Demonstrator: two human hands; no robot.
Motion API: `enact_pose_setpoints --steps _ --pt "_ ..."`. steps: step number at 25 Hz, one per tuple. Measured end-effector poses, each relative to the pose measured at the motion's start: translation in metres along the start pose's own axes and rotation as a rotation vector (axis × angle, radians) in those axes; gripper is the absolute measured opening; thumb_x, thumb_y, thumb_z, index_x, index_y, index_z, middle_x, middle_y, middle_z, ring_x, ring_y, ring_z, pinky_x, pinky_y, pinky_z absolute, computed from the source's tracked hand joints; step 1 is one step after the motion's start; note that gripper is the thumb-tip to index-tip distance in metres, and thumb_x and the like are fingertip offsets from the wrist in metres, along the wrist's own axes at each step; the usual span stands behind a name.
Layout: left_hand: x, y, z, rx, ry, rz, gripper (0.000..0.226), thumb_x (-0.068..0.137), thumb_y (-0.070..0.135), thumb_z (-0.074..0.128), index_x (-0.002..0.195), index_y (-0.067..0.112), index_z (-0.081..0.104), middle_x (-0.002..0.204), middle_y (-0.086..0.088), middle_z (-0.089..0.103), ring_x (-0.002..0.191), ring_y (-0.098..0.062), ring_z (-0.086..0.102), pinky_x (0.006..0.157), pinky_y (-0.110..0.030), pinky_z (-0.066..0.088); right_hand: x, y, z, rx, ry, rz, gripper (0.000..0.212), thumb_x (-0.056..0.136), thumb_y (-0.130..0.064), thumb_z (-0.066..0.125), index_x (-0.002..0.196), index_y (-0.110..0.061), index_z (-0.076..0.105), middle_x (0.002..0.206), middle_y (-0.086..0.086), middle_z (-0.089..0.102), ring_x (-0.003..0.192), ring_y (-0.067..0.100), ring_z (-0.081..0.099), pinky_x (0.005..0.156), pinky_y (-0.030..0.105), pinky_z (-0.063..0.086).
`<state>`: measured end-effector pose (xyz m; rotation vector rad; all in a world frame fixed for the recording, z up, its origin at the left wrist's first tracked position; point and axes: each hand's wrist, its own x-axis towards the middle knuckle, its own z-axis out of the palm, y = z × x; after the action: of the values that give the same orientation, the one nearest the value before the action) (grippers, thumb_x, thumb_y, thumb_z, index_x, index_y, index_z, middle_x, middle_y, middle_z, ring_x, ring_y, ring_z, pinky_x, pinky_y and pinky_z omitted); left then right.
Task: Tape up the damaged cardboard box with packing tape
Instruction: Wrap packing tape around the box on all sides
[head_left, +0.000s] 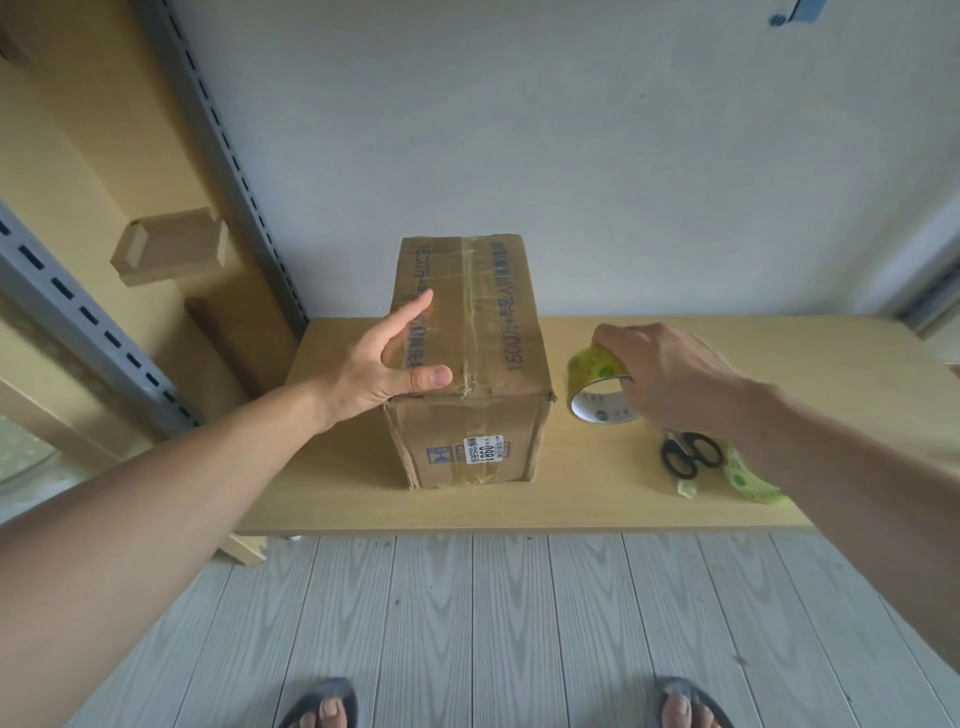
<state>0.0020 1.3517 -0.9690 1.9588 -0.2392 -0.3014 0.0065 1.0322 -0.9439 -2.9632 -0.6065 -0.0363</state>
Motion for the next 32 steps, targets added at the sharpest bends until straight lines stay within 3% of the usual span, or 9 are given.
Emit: enact_pose_setpoints --steps 2,6,11,13,18,23,26,29,32 --pt "-0.002 0.006 0.002 0.043 -0.006 0.005 0.100 0.074 0.059 0.077 0.157 0.036 0.027 0.155 0.025 0.024 0.127 0.030 0.027 0.096 0.010 0.021 -0.001 -0.003 0.019 0.065 -0.020 0.017 0.023 0.086 -0.003 0.045 0.088 -0.026 0.041 0.079 0.001 0.056 0.066 0.030 0.054 0.051 0.033 0.039" --pt "0.020 0.035 0.004 0.134 0.193 -0.085 0.057 0.105 0.054 0.034 0.148 0.019 0.048 0.156 0.002 0.042 0.136 -0.011 0.040 0.104 -0.017 0.031 0.001 -0.011 0.049 0.245 -0.014 0.041 0.020 0.086 -0.001 0.047 0.086 -0.021 0.043 0.075 0.004 0.056 0.069 0.033 0.057 0.056 0.041 0.046" --pt "0.037 0.045 0.034 0.414 0.402 -0.331 0.059 0.107 0.052 0.027 0.156 0.022 0.016 0.131 -0.009 0.058 0.077 -0.025 0.056 0.064 -0.030 0.037 0.000 -0.012 0.053 0.340 0.036 0.053 0.018 0.086 -0.001 0.054 0.091 -0.017 0.049 0.079 0.005 0.059 0.073 0.033 0.057 0.063 0.042 0.049" --pt "0.034 0.037 0.028 0.400 0.456 -0.295 0.055 0.109 0.045 0.027 0.159 0.024 0.016 0.150 -0.011 0.049 0.108 -0.034 0.059 0.081 -0.031 0.039 0.001 -0.017 0.053 0.405 0.085 0.079 0.020 0.084 -0.002 0.057 0.095 -0.018 0.052 0.079 0.002 0.059 0.074 0.031 0.056 0.063 0.041 0.049" --pt "0.031 -0.002 -0.014 0.199 0.471 -0.275 0.048 0.110 0.039 0.031 0.158 0.029 0.030 0.158 0.000 0.039 0.143 -0.024 0.040 0.115 -0.034 0.032 -0.007 -0.028 0.042 0.566 0.263 0.137 0.022 0.080 -0.004 0.054 0.091 -0.023 0.055 0.074 0.000 0.066 0.069 0.022 0.062 0.061 0.035 0.050" --pt "0.016 -0.021 0.021 0.052 0.432 -0.220 0.031 0.111 0.028 0.033 0.130 0.024 0.057 0.126 0.004 0.060 0.111 -0.010 0.052 0.077 -0.013 0.043 -0.013 -0.050 0.012 0.677 0.433 0.130 0.025 0.081 -0.005 0.054 0.094 -0.026 0.050 0.073 -0.008 0.061 0.064 0.001 0.055 0.054 0.010 0.038" --pt "0.021 -0.027 0.055 0.085 0.338 -0.250 0.031 0.110 0.028 0.033 0.123 0.021 0.061 0.113 0.001 0.064 0.106 -0.016 0.059 0.082 -0.021 0.042 -0.012 -0.050 0.009 0.718 0.405 0.161 0.025 0.085 -0.004 0.057 0.094 -0.026 0.049 0.072 -0.013 0.057 0.060 -0.001 0.056 0.049 0.010 0.038" --pt "0.031 -0.005 0.067 -0.092 0.336 -0.322 0.024 0.109 0.020 0.036 0.111 0.021 0.060 0.096 -0.002 0.065 0.080 -0.010 0.059 0.065 -0.023 0.049 -0.010 -0.053 0.020 0.721 0.312 0.147 0.022 0.083 -0.004 0.058 0.094 -0.023 0.056 0.081 -0.012 0.061 0.075 -0.001 0.058 0.057 0.010 0.041" --pt "0.025 0.007 0.061 -0.205 0.192 -0.156 0.023 0.102 0.017 0.047 0.116 0.026 0.061 0.114 -0.002 0.069 0.101 -0.018 0.064 0.080 -0.030 0.052 -0.004 -0.056 0.029 0.809 0.273 0.194 0.024 0.079 0.000 0.056 0.088 -0.021 0.063 0.086 -0.006 0.067 0.081 0.004 0.060 0.053 0.011 0.042"
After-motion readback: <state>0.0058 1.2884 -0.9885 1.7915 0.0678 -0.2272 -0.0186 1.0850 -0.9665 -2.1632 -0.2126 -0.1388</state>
